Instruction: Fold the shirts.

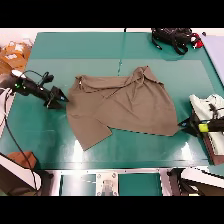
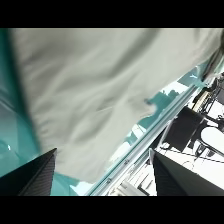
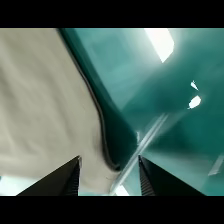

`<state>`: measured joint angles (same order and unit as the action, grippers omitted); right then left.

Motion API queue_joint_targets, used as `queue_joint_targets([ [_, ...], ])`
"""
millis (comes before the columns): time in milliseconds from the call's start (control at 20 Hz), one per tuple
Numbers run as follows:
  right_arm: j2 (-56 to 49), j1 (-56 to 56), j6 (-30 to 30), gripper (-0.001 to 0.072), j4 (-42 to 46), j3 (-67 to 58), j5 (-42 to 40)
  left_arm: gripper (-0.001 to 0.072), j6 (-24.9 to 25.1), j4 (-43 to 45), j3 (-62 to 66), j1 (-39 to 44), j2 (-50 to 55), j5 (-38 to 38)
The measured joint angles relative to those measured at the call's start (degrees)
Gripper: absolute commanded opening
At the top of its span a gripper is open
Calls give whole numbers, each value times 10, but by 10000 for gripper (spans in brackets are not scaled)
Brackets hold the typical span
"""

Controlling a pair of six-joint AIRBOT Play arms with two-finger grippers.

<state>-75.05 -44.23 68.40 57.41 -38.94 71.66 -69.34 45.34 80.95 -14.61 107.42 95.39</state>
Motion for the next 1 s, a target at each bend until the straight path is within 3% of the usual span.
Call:
queue_joint_targets([
  [50, 2, 11, 0, 406, -8, 15, -6, 652, 4, 4, -15, -1, 0, -5],
  [100, 2, 25, 0, 326, -13, 27, -15, 652, 8, 5, -26, -1, 0, -10],
  [150, 3, 37, 0, 147, -13, 35, -31, 652, 11, 7, -37, -2, 0, -14],
  [250, 2, 60, 0, 18, -28, 45, -50, 651, 14, 10, -55, -2, 0, -21],
  [450, 3, 87, 0, 17, -42, 48, -68, 650, 16, 2, -92, 11, -1, -30],
  [500, 3, 89, 0, 17, -44, 48, -71, 557, 16, -1, -98, 15, -1, -37],
  [600, 3, 93, 0, 16, -46, 48, -74, 30, 14, -5, -105, 22, -1, -69],
  [850, 10, 97, 1, 15, -48, 28, -80, 30, 29, -36, -115, 30, -17, -100],
  [1000, 48, 97, 2, 15, -74, -30, -43, 30, 29, -54, -109, 31, -85, -87],
])
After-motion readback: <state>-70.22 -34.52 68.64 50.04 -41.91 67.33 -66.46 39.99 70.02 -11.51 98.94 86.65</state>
